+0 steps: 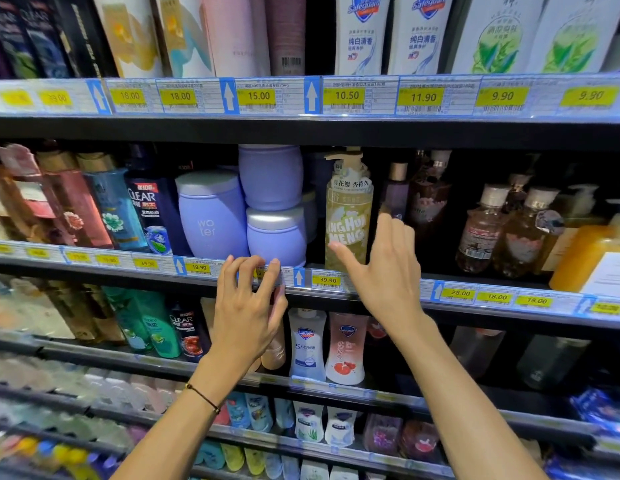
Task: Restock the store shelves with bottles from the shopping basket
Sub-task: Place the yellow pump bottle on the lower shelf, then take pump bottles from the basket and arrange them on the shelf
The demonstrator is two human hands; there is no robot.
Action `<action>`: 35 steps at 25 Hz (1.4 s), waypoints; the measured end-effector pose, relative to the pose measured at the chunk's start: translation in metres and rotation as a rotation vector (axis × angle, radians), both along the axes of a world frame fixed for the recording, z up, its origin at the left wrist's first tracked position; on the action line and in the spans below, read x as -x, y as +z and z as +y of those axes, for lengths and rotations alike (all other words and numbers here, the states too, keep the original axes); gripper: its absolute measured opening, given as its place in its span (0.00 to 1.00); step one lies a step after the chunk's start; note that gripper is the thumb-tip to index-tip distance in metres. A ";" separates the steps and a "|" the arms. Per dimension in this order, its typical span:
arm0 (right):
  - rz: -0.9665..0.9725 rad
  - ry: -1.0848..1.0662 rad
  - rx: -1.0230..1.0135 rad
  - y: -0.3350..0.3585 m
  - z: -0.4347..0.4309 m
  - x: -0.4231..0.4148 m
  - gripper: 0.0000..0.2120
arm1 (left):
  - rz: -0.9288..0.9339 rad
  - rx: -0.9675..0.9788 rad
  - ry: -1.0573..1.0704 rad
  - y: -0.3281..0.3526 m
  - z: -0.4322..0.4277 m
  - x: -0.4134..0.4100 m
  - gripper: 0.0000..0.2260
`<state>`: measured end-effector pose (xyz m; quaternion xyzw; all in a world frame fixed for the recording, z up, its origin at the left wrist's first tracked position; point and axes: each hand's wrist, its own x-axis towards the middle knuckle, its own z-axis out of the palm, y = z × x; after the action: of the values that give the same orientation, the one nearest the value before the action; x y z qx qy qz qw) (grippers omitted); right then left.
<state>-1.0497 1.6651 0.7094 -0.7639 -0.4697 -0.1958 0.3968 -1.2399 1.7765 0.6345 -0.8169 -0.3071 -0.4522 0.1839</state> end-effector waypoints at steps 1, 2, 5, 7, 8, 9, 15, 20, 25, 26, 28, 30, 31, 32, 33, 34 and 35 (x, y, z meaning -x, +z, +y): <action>-0.061 0.008 -0.074 -0.003 -0.007 0.003 0.33 | 0.031 0.011 0.001 0.004 -0.002 0.002 0.17; -0.125 0.030 -0.131 -0.005 -0.014 0.008 0.31 | 0.078 0.021 -0.007 0.008 -0.003 0.005 0.18; -0.295 0.191 -0.133 -0.020 -0.024 0.035 0.24 | 0.217 0.053 0.046 0.016 -0.011 0.021 0.23; -0.331 0.340 -0.101 -0.032 -0.018 0.058 0.23 | 0.232 0.094 0.199 0.013 -0.018 0.046 0.26; -0.333 0.415 -0.080 -0.040 -0.012 0.072 0.24 | 0.229 0.126 0.298 0.010 -0.021 0.065 0.26; -0.335 0.487 -0.053 -0.046 -0.004 0.087 0.25 | 0.232 0.167 0.395 0.005 -0.025 0.087 0.26; -0.410 0.807 0.173 -0.092 0.042 0.209 0.28 | 0.288 0.468 0.834 -0.040 -0.061 0.238 0.26; -0.494 1.046 0.322 -0.140 0.067 0.343 0.27 | 0.227 0.768 1.116 -0.093 -0.104 0.369 0.26; -0.599 1.248 0.514 -0.199 0.075 0.480 0.29 | 0.157 1.027 1.208 -0.150 -0.141 0.477 0.26; -0.613 1.268 0.550 -0.212 0.079 0.500 0.29 | 0.149 1.062 1.211 -0.161 -0.145 0.493 0.26; -0.630 1.294 0.634 -0.233 0.088 0.527 0.27 | 0.112 1.128 1.202 -0.181 -0.151 0.517 0.26; -0.633 1.309 0.692 -0.253 0.100 0.548 0.26 | 0.084 1.199 1.192 -0.200 -0.152 0.540 0.26; -0.628 1.321 0.726 -0.264 0.107 0.555 0.26 | 0.071 1.242 1.182 -0.210 -0.148 0.550 0.25; -0.624 1.328 0.760 -0.275 0.115 0.561 0.26 | 0.056 1.281 1.173 -0.219 -0.143 0.557 0.25; -0.628 1.330 0.794 -0.287 0.125 0.566 0.25 | 0.039 1.317 1.168 -0.229 -0.136 0.564 0.24; -0.639 1.329 0.827 -0.301 0.137 0.572 0.25 | 0.017 1.350 1.161 -0.239 -0.128 0.569 0.23; -0.638 1.338 0.855 -0.314 0.148 0.576 0.24 | -0.012 1.385 1.153 -0.249 -0.120 0.574 0.21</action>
<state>-1.6255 1.8127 0.3955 -0.3181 -0.9446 0.0681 -0.0443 -1.8138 1.6568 0.3855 -0.4615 -0.8739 -0.0077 -0.1528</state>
